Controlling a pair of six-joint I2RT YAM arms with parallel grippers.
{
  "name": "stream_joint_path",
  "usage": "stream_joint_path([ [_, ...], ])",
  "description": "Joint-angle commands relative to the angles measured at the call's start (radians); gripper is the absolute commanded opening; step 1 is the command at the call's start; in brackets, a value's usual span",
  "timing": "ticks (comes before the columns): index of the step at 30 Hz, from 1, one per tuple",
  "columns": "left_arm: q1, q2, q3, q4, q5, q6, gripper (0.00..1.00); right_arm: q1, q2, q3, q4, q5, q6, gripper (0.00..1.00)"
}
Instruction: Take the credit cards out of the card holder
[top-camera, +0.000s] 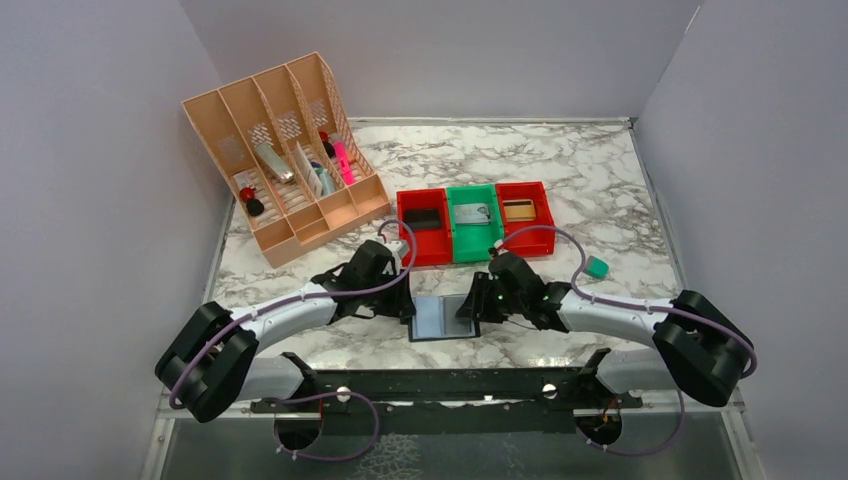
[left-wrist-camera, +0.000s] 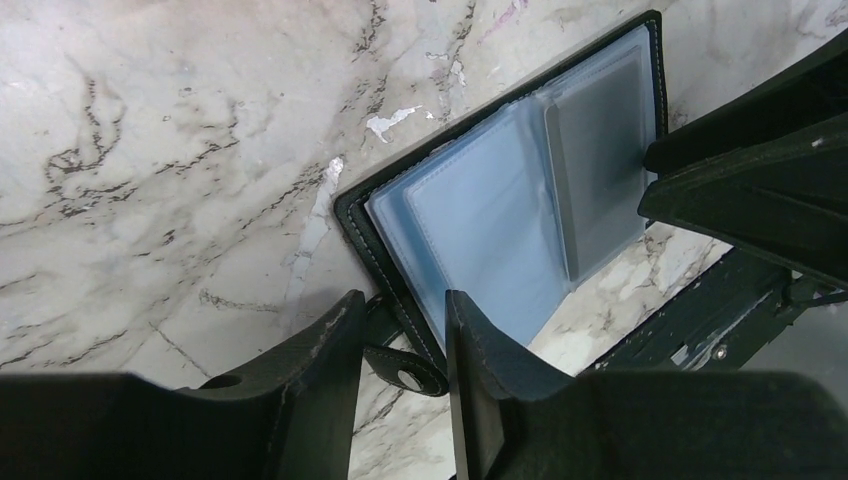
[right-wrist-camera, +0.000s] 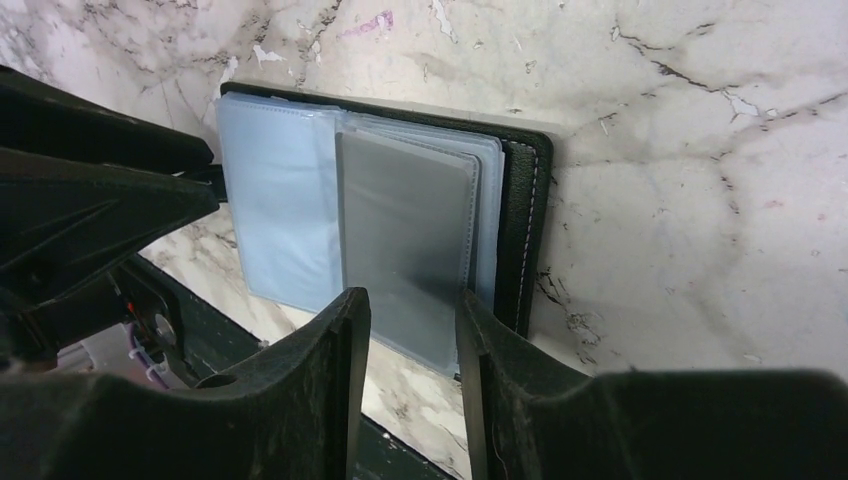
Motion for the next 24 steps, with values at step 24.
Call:
stream_joint_path([
  [24, -0.039, 0.032, 0.0, 0.041, 0.03, 0.005, 0.07, 0.006, -0.057, 0.052, -0.093, 0.035, -0.014, 0.39],
])
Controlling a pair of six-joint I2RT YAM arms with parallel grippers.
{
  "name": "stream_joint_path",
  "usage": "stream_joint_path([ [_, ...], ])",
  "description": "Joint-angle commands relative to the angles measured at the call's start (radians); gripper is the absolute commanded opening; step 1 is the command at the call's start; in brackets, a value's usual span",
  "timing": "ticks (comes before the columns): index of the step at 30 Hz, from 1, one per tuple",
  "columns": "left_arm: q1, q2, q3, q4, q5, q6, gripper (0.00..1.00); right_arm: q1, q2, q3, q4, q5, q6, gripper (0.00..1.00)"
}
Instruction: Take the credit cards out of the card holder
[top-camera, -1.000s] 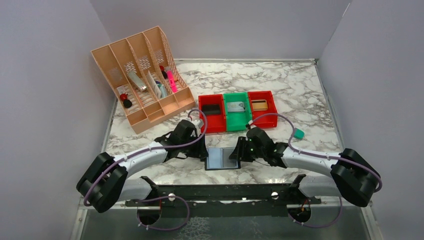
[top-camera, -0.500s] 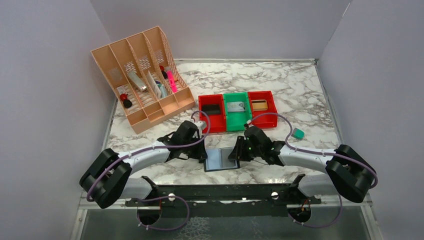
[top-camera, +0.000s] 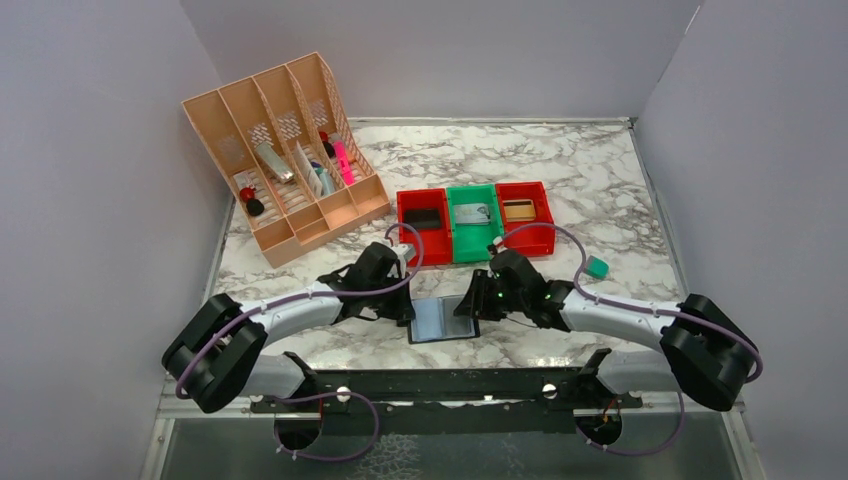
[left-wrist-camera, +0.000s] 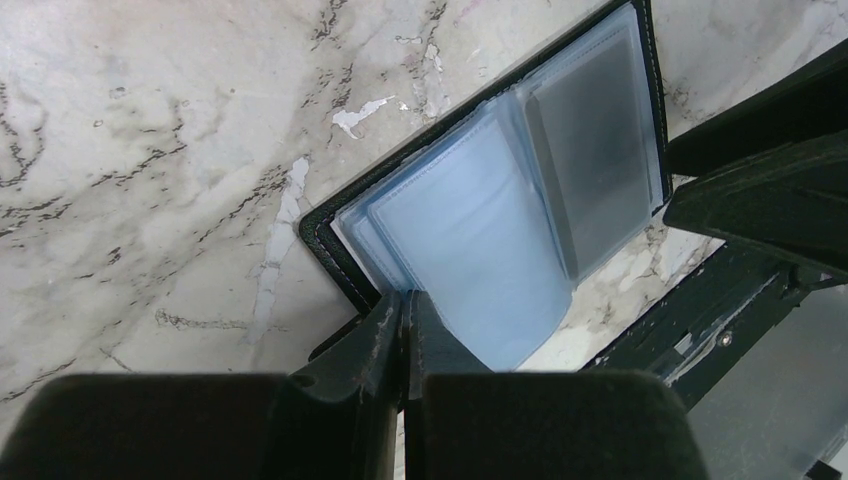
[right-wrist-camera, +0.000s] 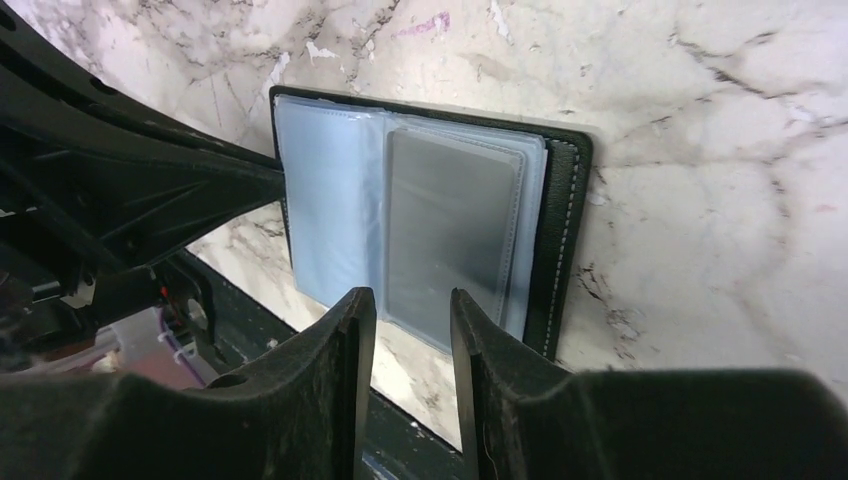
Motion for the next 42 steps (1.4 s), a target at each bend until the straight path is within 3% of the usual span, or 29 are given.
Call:
stream_joint_path([
  [1, -0.007, -0.034, -0.001, 0.001, -0.002, -0.009, 0.13, 0.006, -0.059, 0.024, -0.106, 0.088, -0.039, 0.4],
  [4, -0.007, -0.058, 0.002, -0.002, 0.0, -0.013, 0.34, 0.006, -0.06, 0.011, -0.103, 0.064, -0.055, 0.41],
  [7, -0.007, -0.08, 0.008, -0.004, 0.003, -0.015, 0.46, 0.006, -0.036, 0.007, -0.075, 0.02, -0.052, 0.41],
  [16, -0.008, -0.048, 0.015, 0.0, 0.013, -0.009, 0.51, 0.006, 0.06, 0.017, -0.081, 0.025, -0.035, 0.4],
  [18, -0.012, -0.03, 0.016, 0.0, 0.018, -0.005, 0.49, 0.006, 0.063, 0.014, -0.075, 0.021, -0.037, 0.4],
  [28, -0.023, -0.001, 0.03, -0.031, 0.019, 0.021, 0.19, 0.006, 0.056, 0.017, 0.01, -0.051, -0.017, 0.37],
  [42, -0.032, -0.02, 0.025, -0.029, -0.001, 0.002, 0.11, 0.006, 0.036, 0.03, 0.085, -0.122, 0.005, 0.36],
])
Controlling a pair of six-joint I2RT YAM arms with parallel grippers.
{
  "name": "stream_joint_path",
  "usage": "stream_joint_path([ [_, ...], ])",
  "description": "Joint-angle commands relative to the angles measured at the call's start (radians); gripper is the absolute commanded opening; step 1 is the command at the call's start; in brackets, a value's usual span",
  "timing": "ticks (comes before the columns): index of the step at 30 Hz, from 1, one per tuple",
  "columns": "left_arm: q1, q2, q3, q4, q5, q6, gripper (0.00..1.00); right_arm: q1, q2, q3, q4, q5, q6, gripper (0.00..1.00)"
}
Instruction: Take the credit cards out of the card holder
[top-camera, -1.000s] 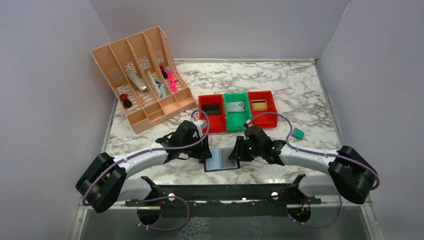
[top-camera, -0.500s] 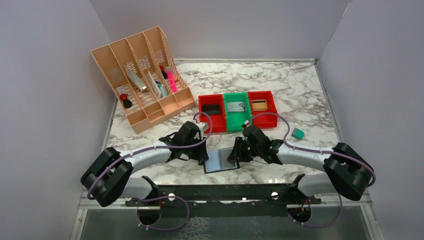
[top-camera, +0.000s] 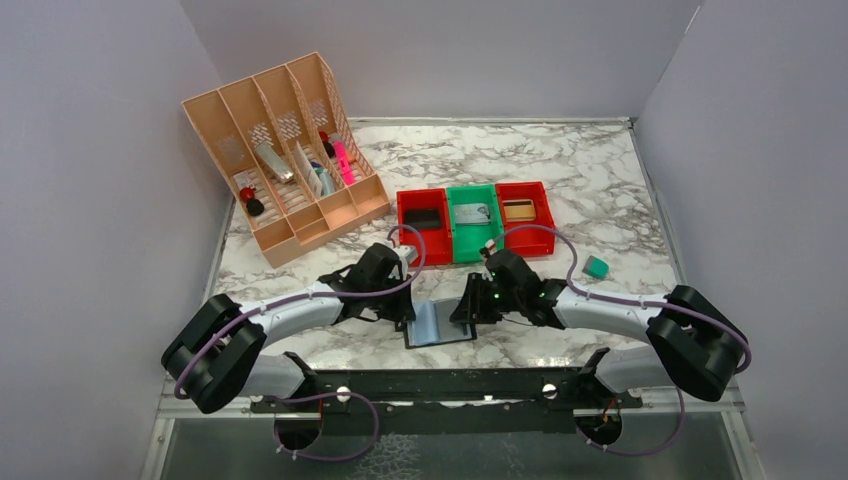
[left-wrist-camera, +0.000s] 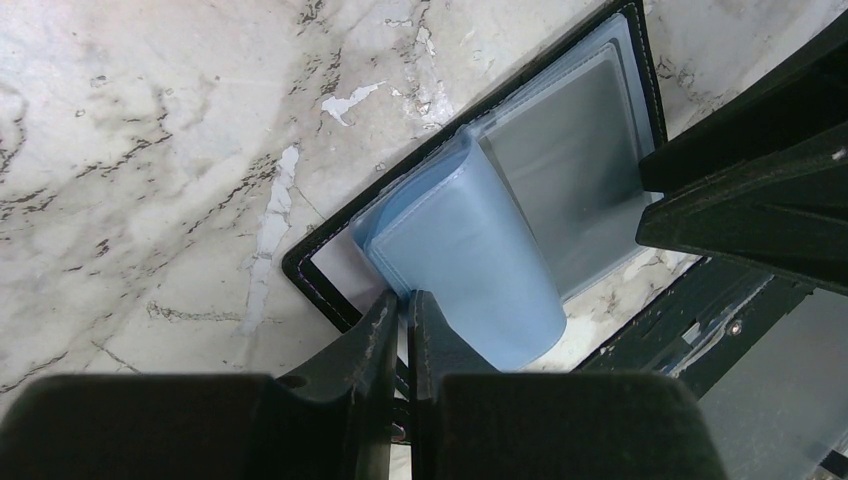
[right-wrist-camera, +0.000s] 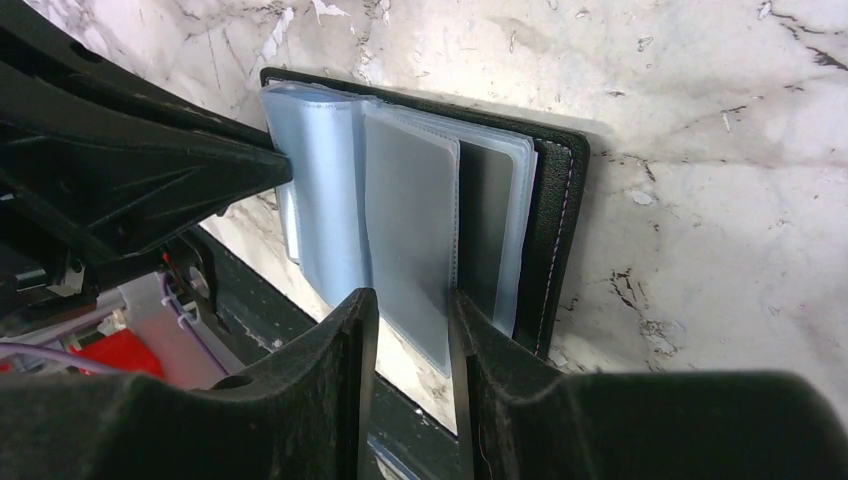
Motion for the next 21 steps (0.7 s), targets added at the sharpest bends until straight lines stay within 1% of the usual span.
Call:
stream_joint_path([
  [1, -0.016, -0.017, 0.016, -0.003, -0.003, -0.006, 0.11, 0.006, -0.023, 0.017, 0.067, -0.035, 0.02, 0.36],
  [7, -0.016, -0.035, 0.018, -0.004, -0.012, -0.011, 0.07, 0.006, -0.073, -0.01, 0.087, -0.009, 0.032, 0.36],
  [10, -0.017, -0.043, 0.021, -0.005, -0.013, -0.013, 0.02, 0.006, -0.074, -0.022, 0.109, -0.012, 0.049, 0.36],
  [13, -0.017, -0.049, 0.021, -0.007, -0.012, -0.013, 0.0, 0.006, -0.063, -0.036, 0.149, -0.035, 0.063, 0.36],
  [21, -0.018, -0.058, 0.02, -0.007, -0.012, -0.02, 0.0, 0.006, -0.019, -0.062, 0.278, -0.105, 0.063, 0.37],
])
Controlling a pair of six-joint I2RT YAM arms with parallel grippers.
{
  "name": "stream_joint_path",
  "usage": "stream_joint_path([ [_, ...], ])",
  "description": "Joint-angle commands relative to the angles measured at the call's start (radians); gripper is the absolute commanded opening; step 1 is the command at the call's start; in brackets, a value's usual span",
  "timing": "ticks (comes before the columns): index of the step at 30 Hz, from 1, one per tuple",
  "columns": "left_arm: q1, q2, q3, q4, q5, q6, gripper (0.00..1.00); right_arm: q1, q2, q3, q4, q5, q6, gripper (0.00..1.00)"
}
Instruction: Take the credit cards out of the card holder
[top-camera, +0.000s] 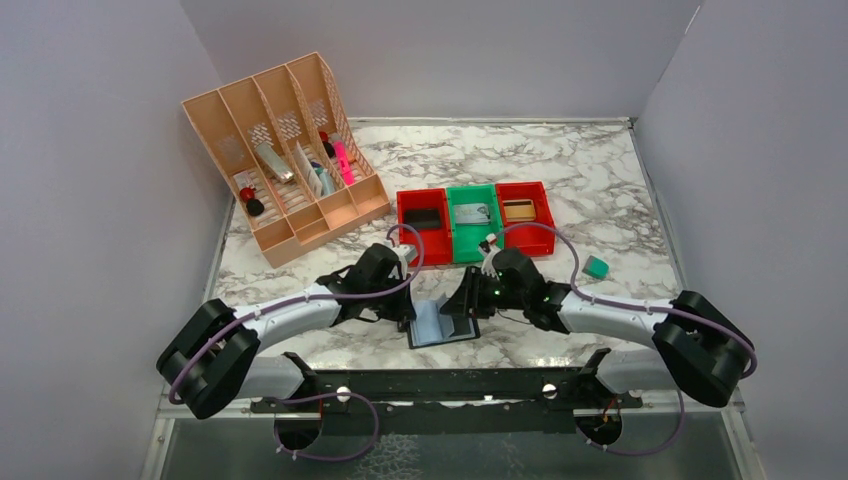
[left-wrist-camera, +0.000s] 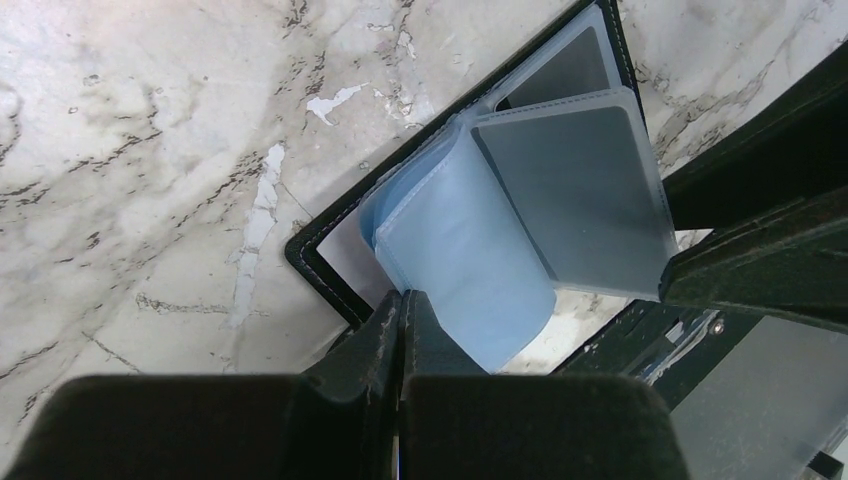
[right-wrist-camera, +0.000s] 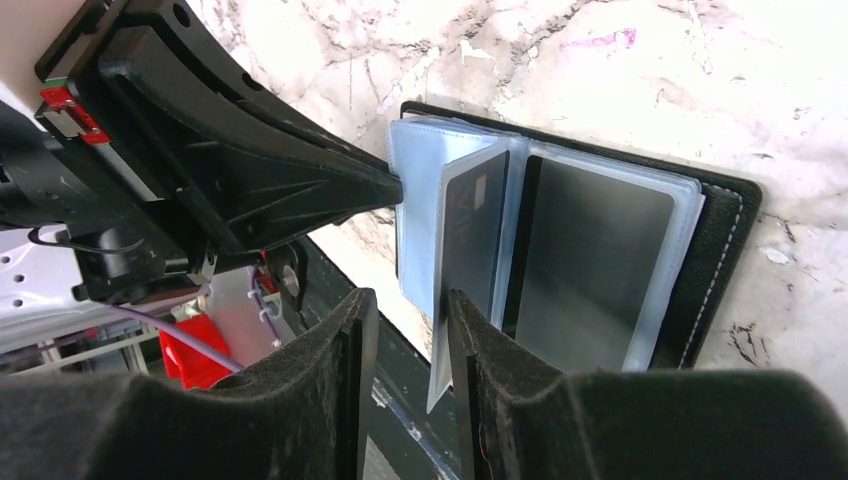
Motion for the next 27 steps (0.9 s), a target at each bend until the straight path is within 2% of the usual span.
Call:
stream_joint_path([
  [1, -0.011, -0.029, 0.021, 0.002, -0.005, -0.01, 0.0, 0.006, 0.039, -0.029, 0.119, -0.067, 0.009, 0.38],
  [13, -0.012, -0.075, 0.02, -0.02, -0.048, -0.022, 0.0, 0.006, 0.184, 0.021, 0.196, -0.223, -0.016, 0.42],
  [20, -0.012, -0.118, 0.02, -0.047, -0.091, -0.028, 0.05, 0.006, 0.235, 0.041, 0.219, -0.284, -0.027, 0.5],
  [27, -0.011, -0.136, 0.017, -0.06, -0.1, -0.036, 0.09, 0.006, 0.221, 0.054, 0.208, -0.308, -0.057, 0.57],
])
